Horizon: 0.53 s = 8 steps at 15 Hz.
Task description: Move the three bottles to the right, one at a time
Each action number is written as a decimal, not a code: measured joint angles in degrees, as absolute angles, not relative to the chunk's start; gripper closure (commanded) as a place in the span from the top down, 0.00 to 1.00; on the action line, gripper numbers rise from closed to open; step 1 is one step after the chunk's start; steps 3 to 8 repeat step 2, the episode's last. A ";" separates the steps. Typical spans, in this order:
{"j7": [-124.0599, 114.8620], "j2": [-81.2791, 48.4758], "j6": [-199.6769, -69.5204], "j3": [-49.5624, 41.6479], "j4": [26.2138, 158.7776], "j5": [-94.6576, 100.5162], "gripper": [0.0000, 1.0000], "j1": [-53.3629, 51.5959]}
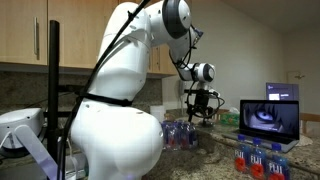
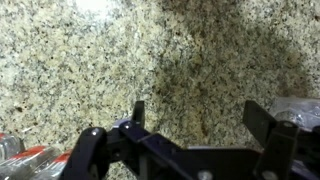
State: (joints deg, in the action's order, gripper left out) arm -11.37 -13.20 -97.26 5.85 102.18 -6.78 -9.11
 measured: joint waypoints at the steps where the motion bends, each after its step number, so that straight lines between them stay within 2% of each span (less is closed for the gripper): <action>1: -11.39 -13.10 -97.26 5.85 102.21 -6.78 1.00 -9.11; 8: -11.40 -13.06 -97.26 5.85 102.21 -6.79 1.00 -9.11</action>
